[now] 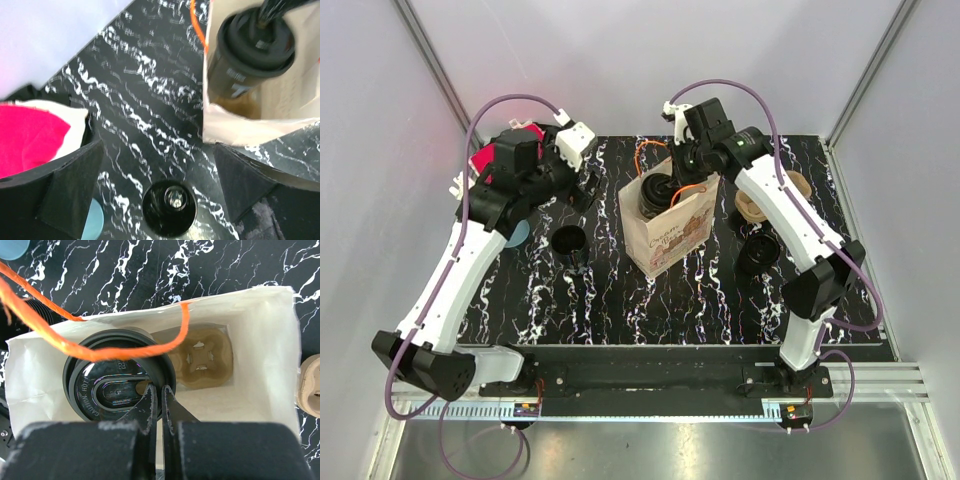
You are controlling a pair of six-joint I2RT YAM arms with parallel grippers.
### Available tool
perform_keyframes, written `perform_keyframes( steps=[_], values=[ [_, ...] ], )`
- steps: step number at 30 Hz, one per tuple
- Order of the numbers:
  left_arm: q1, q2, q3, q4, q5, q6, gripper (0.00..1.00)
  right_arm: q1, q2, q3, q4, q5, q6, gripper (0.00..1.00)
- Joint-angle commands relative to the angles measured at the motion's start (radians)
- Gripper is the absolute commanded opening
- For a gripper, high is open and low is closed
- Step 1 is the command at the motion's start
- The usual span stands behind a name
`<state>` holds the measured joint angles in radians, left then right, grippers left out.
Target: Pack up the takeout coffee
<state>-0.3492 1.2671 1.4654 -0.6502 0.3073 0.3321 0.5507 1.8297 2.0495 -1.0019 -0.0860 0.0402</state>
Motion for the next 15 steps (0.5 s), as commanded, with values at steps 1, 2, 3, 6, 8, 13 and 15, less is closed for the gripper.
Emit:
perform_keyframes(
  steps=[1, 2, 3, 6, 8, 13, 15],
  values=[
    [0.001, 0.037, 0.085, 0.139, 0.094, -0.018, 0.99, 0.023, 0.013, 0.02, -0.007, 0.032, -0.023, 0.0],
    [0.003, 0.052, 0.095, 0.153, 0.096, -0.027, 0.99, 0.026, 0.016, 0.017, -0.006, 0.034, -0.023, 0.0],
    [0.001, 0.076, 0.102, 0.165, 0.099, -0.033, 0.99, 0.028, 0.016, 0.015, -0.007, 0.032, -0.023, 0.0],
    [0.001, 0.133, 0.121, 0.218, 0.101, -0.054, 0.99, 0.032, 0.019, 0.0, -0.006, 0.035, -0.028, 0.0],
    [0.003, 0.159, 0.139, 0.234, 0.127, -0.067, 0.99, 0.034, 0.02, -0.008, -0.007, 0.04, -0.028, 0.0],
    [0.003, 0.215, 0.161, 0.268, 0.2, -0.102, 0.99, 0.04, 0.02, -0.02, -0.003, 0.049, -0.034, 0.0],
    [0.003, 0.229, 0.171, 0.27, 0.21, -0.102, 0.99, 0.04, 0.02, -0.028, -0.003, 0.052, -0.034, 0.0]
  ],
)
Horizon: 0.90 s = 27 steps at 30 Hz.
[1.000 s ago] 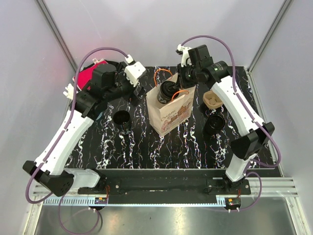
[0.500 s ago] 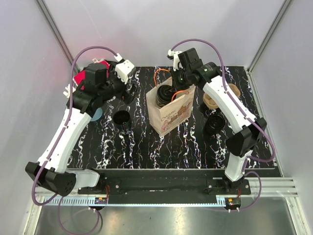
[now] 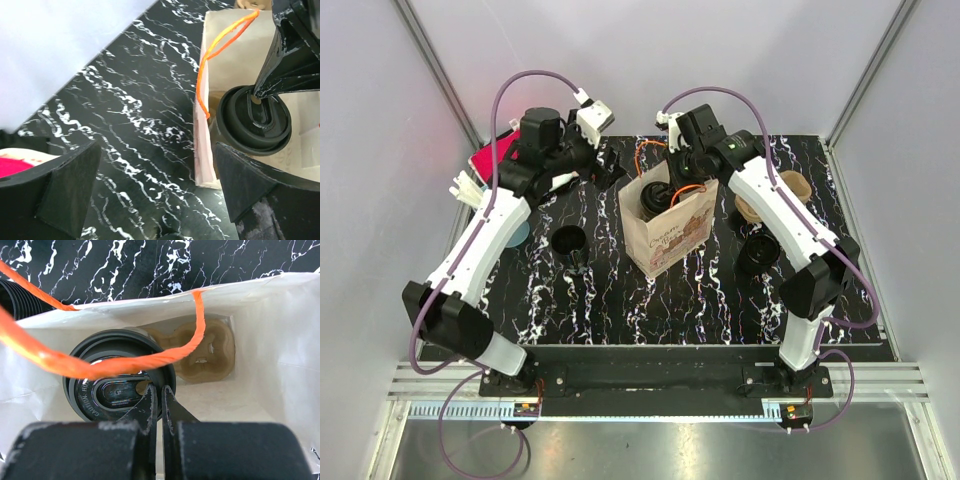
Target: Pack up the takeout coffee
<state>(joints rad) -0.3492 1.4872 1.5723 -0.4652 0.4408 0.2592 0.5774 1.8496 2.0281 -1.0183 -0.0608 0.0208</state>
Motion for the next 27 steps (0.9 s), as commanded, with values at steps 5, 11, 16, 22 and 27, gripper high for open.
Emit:
perform_keyframes(
  steps=[5, 11, 16, 22, 27],
  values=[
    [0.003, 0.028, 0.061, 0.092, 0.095, -0.034, 0.99, 0.015, 0.005, -0.006, 0.017, 0.029, -0.016, 0.0],
    [0.003, 0.059, 0.058, 0.103, 0.105, -0.048, 0.94, 0.018, 0.02, -0.002, 0.017, 0.027, -0.015, 0.0],
    [0.003, 0.084, 0.071, 0.106, 0.113, -0.055, 0.79, 0.021, 0.025, -0.003, 0.017, 0.029, -0.015, 0.0],
    [0.003, 0.11, 0.068, 0.111, 0.111, -0.063, 0.64, 0.022, 0.022, -0.006, 0.017, 0.032, -0.015, 0.0],
    [0.009, 0.101, 0.054, 0.149, 0.156, -0.083, 0.72, 0.022, 0.023, -0.011, 0.017, 0.033, -0.013, 0.0]
  ],
)
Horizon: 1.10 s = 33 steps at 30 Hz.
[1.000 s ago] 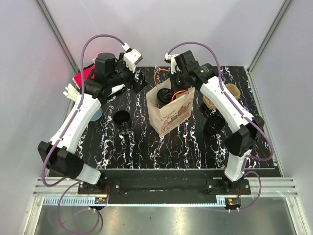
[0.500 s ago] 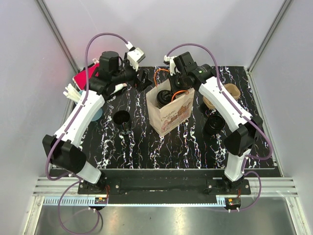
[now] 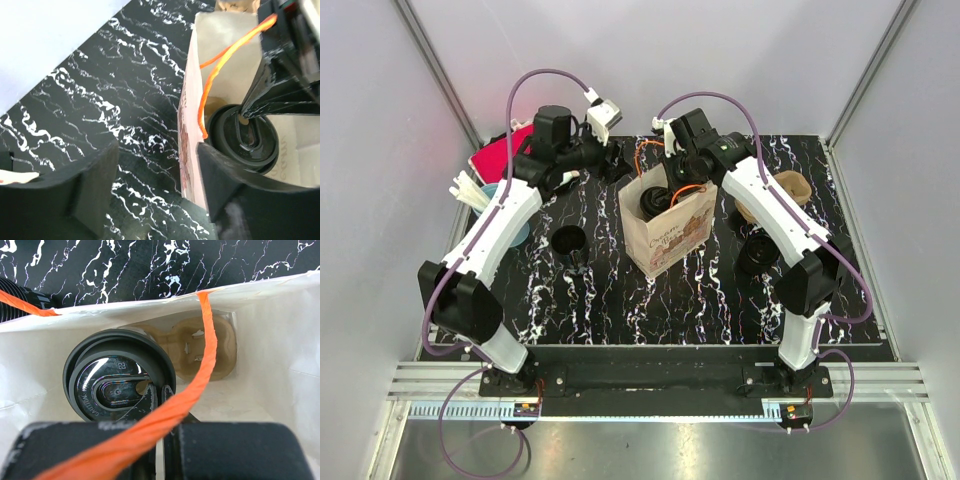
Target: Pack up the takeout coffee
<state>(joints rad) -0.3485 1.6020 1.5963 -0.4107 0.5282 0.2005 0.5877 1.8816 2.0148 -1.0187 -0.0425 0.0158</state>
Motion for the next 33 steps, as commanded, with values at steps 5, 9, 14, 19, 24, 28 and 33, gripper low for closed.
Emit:
perform_keyframes(
  steps=[5, 9, 14, 19, 24, 28, 33],
  values=[
    [0.014, -0.031, 0.007, 0.159, 0.13, -0.053, 0.89, 0.012, -0.009, 0.002, 0.019, 0.016, -0.01, 0.0],
    [0.014, -0.001, 0.037, 0.153, 0.176, -0.07, 0.89, 0.012, -0.009, 0.001, 0.019, 0.02, -0.011, 0.0],
    [0.014, 0.044, 0.079, 0.164, 0.197, -0.096, 0.87, 0.012, -0.009, 0.002, 0.019, 0.021, -0.011, 0.0],
    [0.016, 0.122, 0.157, 0.144, 0.167, -0.127, 0.7, 0.012, -0.009, 0.001, 0.019, 0.021, -0.01, 0.0],
    [0.016, 0.176, 0.217, 0.125, 0.132, -0.151, 0.35, 0.012, -0.013, -0.002, 0.019, 0.02, -0.011, 0.0],
    [0.014, 0.2, 0.226, 0.121, 0.104, -0.174, 0.03, 0.012, -0.016, -0.005, 0.019, 0.016, -0.011, 0.0],
    [0.014, 0.211, 0.223, 0.11, 0.041, -0.193, 0.0, 0.015, -0.015, -0.004, 0.017, 0.01, -0.011, 0.0]
  ],
)
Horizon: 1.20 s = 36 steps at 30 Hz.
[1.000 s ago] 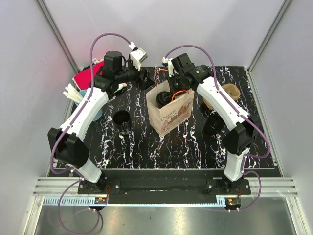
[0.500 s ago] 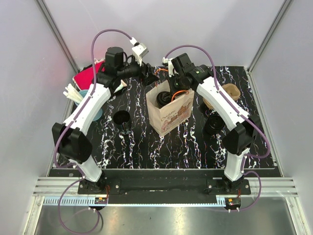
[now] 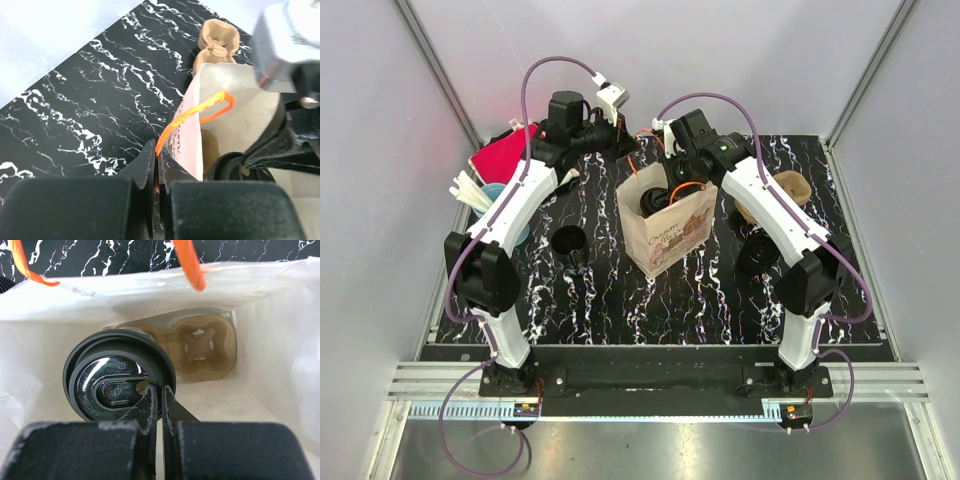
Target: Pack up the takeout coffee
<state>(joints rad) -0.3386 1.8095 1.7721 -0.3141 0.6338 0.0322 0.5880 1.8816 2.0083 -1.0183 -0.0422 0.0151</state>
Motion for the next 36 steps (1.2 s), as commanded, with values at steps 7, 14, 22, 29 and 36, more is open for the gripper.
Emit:
perform_keyframes(
  steps=[7, 14, 22, 29, 36],
  values=[
    [0.003, 0.019, 0.062, 0.001, -0.154, -0.071, 0.0, 0.032, -0.013, -0.006, 0.02, 0.015, -0.041, 0.0],
    [0.004, 0.037, 0.087, -0.01, -0.143, -0.094, 0.0, 0.05, 0.007, -0.013, 0.02, 0.018, -0.043, 0.0],
    [0.004, 0.036, 0.078, -0.008, -0.138, -0.104, 0.0, 0.055, 0.02, -0.016, 0.018, 0.013, -0.044, 0.0],
    [0.003, 0.022, 0.059, 0.009, -0.117, -0.12, 0.0, 0.055, 0.047, -0.008, 0.03, 0.027, -0.033, 0.0],
    [0.003, 0.008, 0.038, 0.021, -0.111, -0.123, 0.0, 0.055, 0.065, 0.009, 0.037, 0.036, -0.029, 0.0]
  ],
)
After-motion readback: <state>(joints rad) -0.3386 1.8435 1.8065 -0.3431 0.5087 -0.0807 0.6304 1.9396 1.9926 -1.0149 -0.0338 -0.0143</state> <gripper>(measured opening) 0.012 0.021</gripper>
